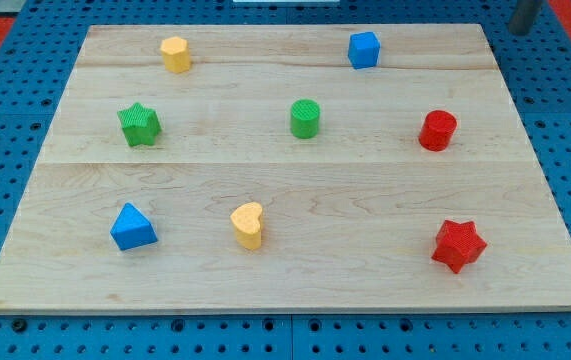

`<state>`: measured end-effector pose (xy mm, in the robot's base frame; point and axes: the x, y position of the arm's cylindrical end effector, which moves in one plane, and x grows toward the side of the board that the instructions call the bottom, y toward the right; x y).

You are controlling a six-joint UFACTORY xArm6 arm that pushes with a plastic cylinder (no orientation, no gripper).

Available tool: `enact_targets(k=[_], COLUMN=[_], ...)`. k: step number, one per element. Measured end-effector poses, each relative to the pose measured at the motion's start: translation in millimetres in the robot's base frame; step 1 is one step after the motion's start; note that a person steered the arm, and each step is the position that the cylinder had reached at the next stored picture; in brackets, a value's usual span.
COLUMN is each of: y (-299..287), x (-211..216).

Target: Point your arm close to the red star

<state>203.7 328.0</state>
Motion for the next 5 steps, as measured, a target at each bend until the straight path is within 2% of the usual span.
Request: enact_targets(k=[2,3,5], y=[-54,-58,4], x=[38,56,115])
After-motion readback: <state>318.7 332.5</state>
